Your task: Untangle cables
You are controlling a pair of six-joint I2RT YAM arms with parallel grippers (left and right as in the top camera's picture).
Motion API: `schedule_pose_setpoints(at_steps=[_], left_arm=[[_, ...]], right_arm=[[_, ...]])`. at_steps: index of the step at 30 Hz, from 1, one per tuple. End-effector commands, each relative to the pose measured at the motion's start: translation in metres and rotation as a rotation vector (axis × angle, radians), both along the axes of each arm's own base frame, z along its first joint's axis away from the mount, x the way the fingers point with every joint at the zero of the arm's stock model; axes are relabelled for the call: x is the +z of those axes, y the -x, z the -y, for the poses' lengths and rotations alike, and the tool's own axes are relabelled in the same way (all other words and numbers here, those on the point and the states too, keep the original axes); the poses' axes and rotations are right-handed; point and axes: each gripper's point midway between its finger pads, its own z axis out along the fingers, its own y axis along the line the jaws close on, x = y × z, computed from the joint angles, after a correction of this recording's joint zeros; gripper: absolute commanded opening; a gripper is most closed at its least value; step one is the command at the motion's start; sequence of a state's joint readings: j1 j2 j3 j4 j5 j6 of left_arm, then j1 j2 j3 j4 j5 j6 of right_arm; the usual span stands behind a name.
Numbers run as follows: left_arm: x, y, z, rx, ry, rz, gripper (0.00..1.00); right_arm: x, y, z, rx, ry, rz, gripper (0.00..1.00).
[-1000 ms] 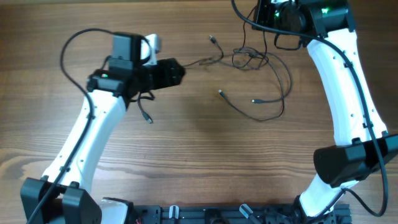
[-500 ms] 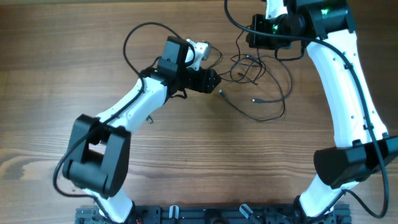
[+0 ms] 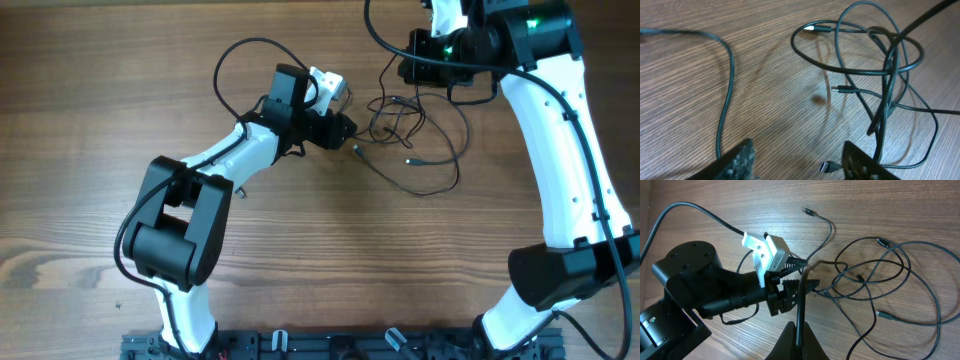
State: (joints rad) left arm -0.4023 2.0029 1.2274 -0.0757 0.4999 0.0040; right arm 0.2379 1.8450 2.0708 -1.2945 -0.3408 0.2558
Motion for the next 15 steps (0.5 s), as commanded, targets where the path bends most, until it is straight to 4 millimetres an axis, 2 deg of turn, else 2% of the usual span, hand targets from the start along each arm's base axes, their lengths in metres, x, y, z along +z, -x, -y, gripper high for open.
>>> schedule_pose_setpoints(at_steps=[1,6,11,14,15], left_arm=[[0.004,0.006,0.011,-0.068,0.059,0.007,0.50],[0.014,0.018,0.034,-0.143,0.112,0.026,0.54],[0.021,0.026,0.049,-0.194,0.151,0.037,0.54],[0.020,0.028,0.050,-0.198,0.149,0.032,0.42],[0.020,0.028,0.050,-0.194,0.145,0.033,0.28]], right_arm=[[0.021,0.006,-0.004,0.024,-0.031,0.047,0.04],[0.021,0.006,-0.004,0.024,-0.031,0.047,0.04],[0.021,0.006,-0.004,0.024,-0.031,0.047,0.05],[0.021,0.006,-0.004,0.023,-0.031,0.047,0.04],[0.021,0.006,-0.004,0.023,-0.031,0.047,0.04]])
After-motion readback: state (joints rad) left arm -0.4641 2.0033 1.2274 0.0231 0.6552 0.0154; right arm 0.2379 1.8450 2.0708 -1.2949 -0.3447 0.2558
